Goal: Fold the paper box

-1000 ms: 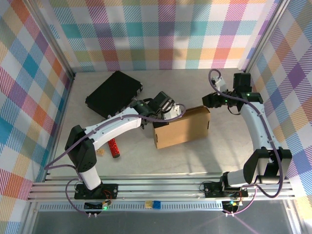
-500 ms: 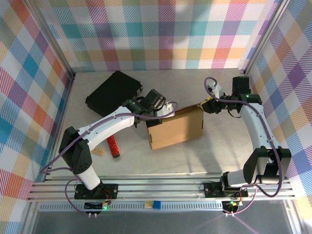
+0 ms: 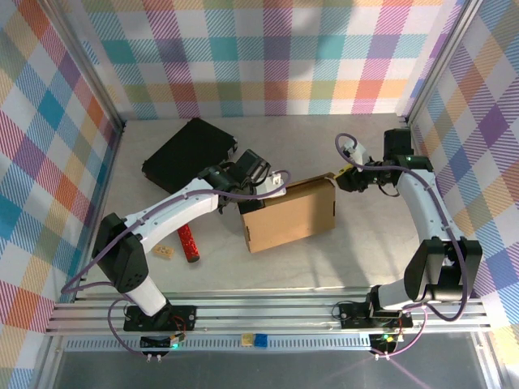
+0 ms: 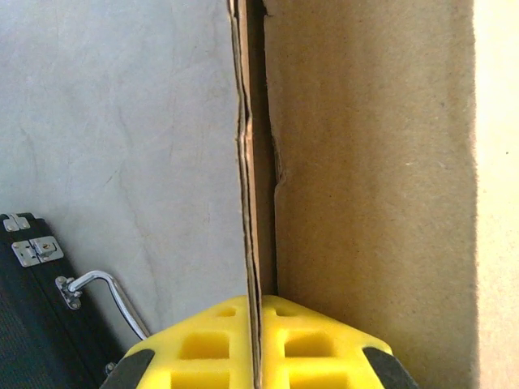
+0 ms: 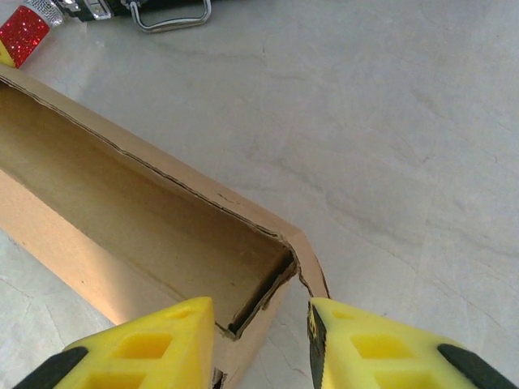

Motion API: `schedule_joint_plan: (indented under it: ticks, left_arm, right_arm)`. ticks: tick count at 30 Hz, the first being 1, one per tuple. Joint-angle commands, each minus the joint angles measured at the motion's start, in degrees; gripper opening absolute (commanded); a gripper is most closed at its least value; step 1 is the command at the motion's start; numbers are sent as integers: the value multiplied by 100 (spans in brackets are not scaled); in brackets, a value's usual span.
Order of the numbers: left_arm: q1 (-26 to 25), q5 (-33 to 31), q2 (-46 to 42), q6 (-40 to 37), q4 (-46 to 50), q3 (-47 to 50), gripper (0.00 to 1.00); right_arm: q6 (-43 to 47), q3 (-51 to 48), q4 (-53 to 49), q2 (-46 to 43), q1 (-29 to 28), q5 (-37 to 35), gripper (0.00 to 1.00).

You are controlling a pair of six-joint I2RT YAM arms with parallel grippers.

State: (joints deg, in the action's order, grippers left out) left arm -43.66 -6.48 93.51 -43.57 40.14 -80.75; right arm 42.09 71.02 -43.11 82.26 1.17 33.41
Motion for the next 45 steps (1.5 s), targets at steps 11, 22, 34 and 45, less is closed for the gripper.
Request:
schedule_joint_plan:
  ticks: [11, 22, 34, 45]
  left_arm:
    - [44, 112, -220, -101, 143, 44, 0]
    - [46, 129, -272, -31, 158, 36, 0]
    - [46, 145, -264, 7, 158, 7, 0]
    - [43, 120, -246, -2, 99, 6, 0]
  right_arm:
    - [175, 16, 44, 348, -145, 67, 32]
    - [45, 35, 282, 549, -286, -53, 26]
    - [-56, 51, 567, 461, -333, -656, 45]
    - [-104, -17, 450, 563, -361, -287, 30]
